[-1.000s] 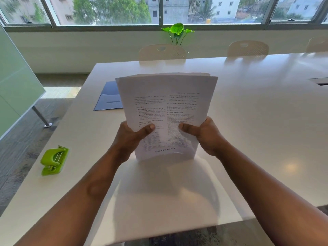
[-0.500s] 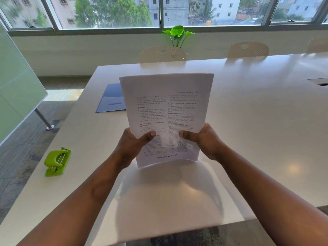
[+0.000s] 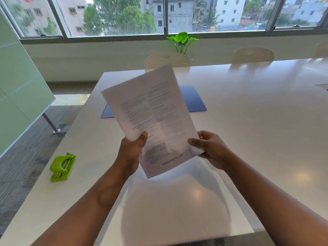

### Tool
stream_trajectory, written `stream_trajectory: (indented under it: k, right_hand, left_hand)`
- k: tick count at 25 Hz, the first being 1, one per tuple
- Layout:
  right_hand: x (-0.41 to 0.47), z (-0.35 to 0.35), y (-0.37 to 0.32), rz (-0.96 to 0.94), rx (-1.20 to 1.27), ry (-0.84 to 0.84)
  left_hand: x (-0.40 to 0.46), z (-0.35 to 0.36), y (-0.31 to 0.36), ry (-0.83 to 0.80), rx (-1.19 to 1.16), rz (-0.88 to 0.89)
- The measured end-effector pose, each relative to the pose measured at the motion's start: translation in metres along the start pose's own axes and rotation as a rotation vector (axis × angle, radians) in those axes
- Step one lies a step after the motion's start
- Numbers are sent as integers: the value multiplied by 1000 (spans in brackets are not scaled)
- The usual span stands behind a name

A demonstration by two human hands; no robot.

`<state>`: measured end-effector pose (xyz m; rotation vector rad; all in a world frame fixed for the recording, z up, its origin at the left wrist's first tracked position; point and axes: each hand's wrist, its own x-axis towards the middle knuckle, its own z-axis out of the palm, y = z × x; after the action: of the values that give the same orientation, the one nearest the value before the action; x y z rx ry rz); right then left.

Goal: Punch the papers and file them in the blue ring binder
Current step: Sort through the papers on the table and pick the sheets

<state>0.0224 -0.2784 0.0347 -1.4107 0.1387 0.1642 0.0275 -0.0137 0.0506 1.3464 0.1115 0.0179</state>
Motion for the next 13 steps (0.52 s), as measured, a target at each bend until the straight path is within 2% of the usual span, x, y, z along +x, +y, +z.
stream_trajectory:
  k: [3, 5, 9, 11, 13]
  right_hand:
    - [-6, 15, 17, 91, 336, -64]
    - [-8, 36, 25, 89, 403, -131]
    - [-1, 67, 24, 26, 456, -77]
    - [5, 62, 19, -27, 385, 0]
    - [10, 44, 11, -73, 258, 74]
  left_hand:
    - [6, 1, -4, 57, -243, -61]
    - [7, 10, -7, 61, -291, -46]
    - [3, 25, -13, 14, -353, -24]
    - [5, 22, -12, -5, -373, 0]
    - [13, 8, -3, 51, -433, 4]
